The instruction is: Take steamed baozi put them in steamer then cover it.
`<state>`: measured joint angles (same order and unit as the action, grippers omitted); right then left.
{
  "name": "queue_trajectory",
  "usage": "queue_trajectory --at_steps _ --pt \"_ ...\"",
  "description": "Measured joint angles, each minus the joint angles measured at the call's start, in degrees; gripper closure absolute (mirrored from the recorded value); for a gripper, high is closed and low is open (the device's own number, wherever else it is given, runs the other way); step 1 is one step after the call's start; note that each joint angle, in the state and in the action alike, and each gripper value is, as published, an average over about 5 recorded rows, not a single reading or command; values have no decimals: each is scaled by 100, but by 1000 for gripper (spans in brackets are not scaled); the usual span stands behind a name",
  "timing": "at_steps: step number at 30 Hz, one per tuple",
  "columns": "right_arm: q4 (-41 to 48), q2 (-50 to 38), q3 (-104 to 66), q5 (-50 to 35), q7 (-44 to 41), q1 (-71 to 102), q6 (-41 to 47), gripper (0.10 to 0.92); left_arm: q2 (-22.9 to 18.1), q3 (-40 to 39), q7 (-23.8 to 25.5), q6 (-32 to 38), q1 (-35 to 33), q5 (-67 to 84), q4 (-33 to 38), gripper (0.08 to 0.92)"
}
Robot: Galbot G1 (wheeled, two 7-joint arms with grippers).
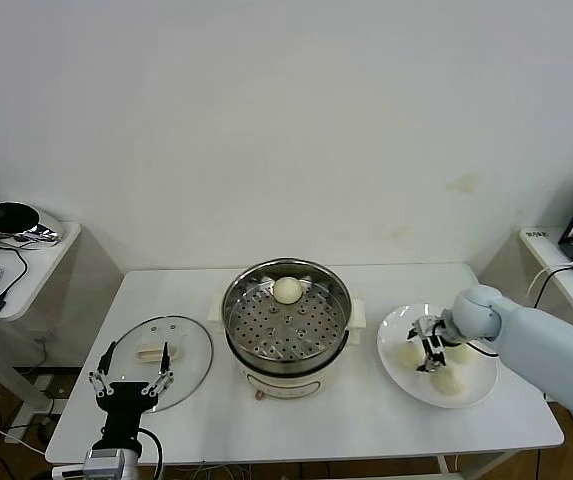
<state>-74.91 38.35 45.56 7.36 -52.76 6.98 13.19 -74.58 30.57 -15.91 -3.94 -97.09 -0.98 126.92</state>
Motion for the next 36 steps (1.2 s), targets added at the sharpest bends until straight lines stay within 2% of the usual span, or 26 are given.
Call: queue_trajectory --at_steps 7,15,26,36 --pt "-32 -35 21 -60 -74 -72 38 415 8 0 -7 0 -5 5 9 177" --pt "-333 -316 396 -496 -235 -828 167 415 63 -7 -6 -4 23 46 30 177" --pt "-1089 -314 1916 -1794 -308 -3328 522 408 151 -6 7 -5 69 148 46 177" --pt "-1492 625 2819 -3168 93 -4777 1144 398 138 55 9 16 104 197 46 177"
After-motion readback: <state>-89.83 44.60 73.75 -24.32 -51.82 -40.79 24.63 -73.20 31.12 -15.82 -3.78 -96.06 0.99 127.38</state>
